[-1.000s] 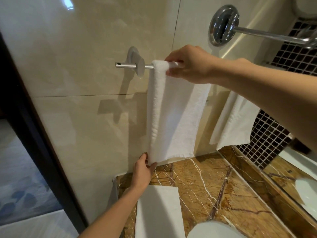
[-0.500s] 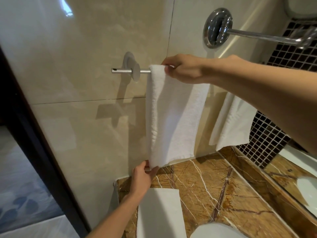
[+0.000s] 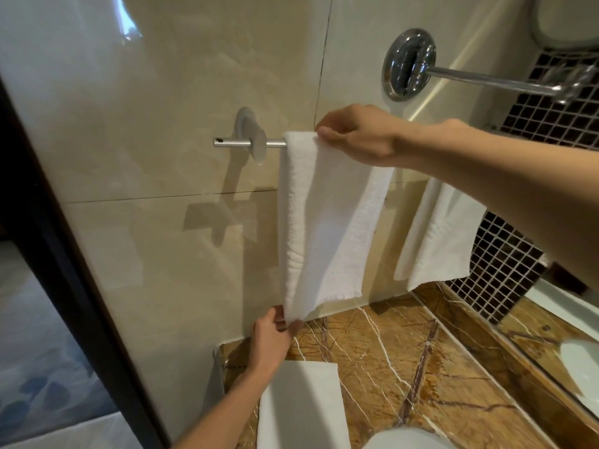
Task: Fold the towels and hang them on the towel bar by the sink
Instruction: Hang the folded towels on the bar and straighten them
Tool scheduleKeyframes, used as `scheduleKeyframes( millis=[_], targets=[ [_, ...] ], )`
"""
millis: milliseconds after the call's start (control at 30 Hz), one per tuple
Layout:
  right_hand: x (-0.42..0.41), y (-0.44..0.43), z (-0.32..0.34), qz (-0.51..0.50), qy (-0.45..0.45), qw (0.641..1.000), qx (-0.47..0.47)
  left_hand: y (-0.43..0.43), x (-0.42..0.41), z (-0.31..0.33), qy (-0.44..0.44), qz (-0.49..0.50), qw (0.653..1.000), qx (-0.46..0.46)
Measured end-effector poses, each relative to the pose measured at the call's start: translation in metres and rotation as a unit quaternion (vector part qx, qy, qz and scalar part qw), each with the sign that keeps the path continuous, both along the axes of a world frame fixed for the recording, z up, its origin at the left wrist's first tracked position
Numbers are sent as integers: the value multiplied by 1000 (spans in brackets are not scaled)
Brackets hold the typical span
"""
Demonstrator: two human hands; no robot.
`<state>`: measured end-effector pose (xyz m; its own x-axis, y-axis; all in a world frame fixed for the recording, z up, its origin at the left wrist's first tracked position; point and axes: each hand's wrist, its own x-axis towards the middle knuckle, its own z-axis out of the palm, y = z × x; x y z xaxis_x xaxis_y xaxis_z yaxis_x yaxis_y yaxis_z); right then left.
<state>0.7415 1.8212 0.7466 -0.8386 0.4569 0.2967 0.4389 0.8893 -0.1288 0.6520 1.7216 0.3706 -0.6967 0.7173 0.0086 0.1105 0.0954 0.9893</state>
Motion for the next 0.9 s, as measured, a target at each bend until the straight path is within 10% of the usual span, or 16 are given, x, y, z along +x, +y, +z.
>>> scheduleKeyframes(
  millis=[900],
  targets=[
    [10,12,-15,13,66,993,93,-2,0,12,45,70,996,-43]
  ],
)
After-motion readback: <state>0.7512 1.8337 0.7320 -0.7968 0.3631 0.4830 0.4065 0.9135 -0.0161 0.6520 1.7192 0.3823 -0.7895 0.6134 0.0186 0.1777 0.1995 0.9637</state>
